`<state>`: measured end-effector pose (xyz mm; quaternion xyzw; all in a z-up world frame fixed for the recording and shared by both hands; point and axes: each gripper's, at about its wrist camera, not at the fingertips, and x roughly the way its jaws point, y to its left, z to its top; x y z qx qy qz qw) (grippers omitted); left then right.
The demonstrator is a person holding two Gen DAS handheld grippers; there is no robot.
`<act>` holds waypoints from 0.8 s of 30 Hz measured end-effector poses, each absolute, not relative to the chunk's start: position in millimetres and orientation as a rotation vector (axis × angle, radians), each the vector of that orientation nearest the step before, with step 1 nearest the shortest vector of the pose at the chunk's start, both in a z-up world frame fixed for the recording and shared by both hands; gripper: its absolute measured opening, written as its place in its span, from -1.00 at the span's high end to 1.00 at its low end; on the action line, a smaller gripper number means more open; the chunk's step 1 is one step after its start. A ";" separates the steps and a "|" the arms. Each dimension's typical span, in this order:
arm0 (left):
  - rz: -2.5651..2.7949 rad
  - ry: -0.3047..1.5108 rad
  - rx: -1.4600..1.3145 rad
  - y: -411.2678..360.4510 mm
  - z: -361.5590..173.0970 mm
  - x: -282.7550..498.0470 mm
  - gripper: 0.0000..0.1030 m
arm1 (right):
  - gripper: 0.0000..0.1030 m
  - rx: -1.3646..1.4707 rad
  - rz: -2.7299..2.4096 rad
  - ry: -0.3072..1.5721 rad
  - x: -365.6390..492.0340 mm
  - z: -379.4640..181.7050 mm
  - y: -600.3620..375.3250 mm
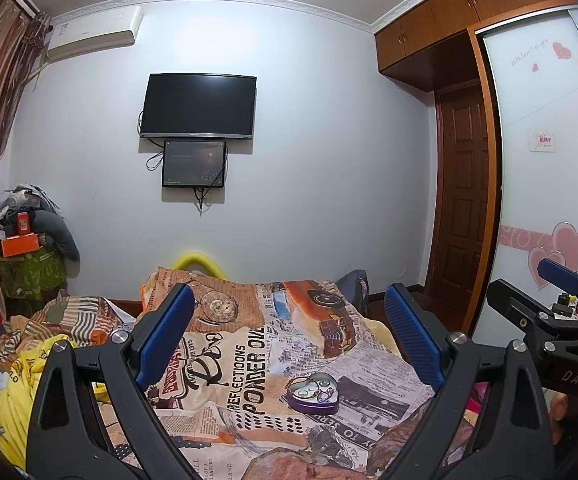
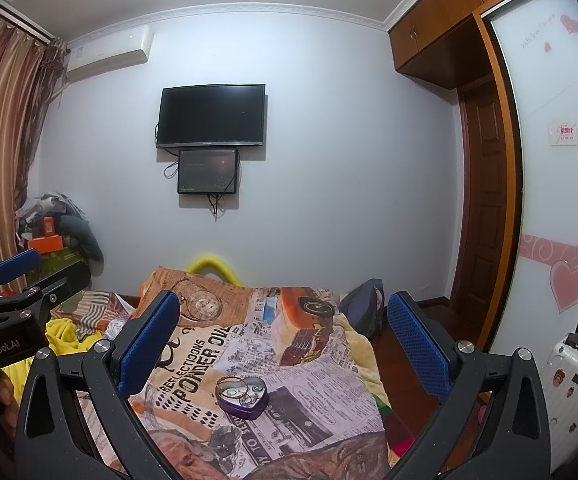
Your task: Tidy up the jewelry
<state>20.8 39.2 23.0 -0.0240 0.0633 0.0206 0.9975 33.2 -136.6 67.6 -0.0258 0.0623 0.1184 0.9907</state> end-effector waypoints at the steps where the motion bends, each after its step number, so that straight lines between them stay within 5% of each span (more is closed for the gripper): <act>1: 0.041 0.127 -0.048 39.2 23.0 20.7 -0.87 | -1.00 -0.051 0.238 0.125 33.1 67.9 -136.6; 24: 0.041 0.136 -0.046 37.9 21.2 21.8 -0.89 | -1.00 -0.037 0.247 0.144 31.9 65.2 -136.4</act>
